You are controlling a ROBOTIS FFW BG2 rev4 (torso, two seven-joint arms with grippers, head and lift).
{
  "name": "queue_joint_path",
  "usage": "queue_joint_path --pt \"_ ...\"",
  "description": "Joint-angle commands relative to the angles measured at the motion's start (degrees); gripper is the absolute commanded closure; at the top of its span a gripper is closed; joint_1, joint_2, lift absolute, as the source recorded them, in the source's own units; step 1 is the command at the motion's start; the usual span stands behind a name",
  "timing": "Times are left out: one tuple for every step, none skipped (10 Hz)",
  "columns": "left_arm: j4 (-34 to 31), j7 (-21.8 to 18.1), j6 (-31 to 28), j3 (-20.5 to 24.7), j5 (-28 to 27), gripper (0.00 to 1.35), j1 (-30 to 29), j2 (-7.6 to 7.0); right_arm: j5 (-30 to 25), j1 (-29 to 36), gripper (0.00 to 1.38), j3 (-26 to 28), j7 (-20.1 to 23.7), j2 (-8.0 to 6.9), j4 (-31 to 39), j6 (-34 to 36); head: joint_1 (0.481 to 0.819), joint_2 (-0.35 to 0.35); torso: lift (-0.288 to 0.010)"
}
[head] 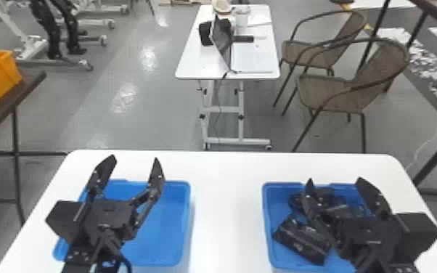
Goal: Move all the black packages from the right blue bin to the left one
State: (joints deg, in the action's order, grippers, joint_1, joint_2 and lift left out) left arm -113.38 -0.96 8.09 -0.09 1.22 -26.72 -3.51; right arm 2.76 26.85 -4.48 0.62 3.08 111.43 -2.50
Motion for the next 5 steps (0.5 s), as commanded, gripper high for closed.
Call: queue_joint_path --pt "0.0 0.0 0.0 0.0 0.01 0.27 0.0 0.0 1.29 -0.04 0.11 0.08 -0.62 0.0 -0.16 0.91 0.695 0.051 -0.042" --pt "0.0 0.0 -0.09 0.0 0.01 0.27 -0.09 0.0 3.66 -0.13 0.11 0.43 -1.5 0.0 -0.77 2.06 0.695 0.048 -0.042" --pt "0.0 0.0 -0.09 0.09 0.01 0.27 -0.09 0.0 7.88 -0.66 0.11 0.87 -2.82 0.0 -2.27 2.41 0.695 0.041 -0.042" --pt "0.0 0.0 -0.18 0.09 0.01 0.27 -0.18 0.0 12.01 -1.8 0.11 1.66 -3.44 0.0 -4.2 2.94 0.695 0.031 -0.042" --pt "0.0 0.0 -0.27 0.09 0.01 0.27 -0.18 0.0 15.97 -3.21 0.11 2.1 -3.61 0.0 -6.31 3.29 0.695 0.025 -0.042"
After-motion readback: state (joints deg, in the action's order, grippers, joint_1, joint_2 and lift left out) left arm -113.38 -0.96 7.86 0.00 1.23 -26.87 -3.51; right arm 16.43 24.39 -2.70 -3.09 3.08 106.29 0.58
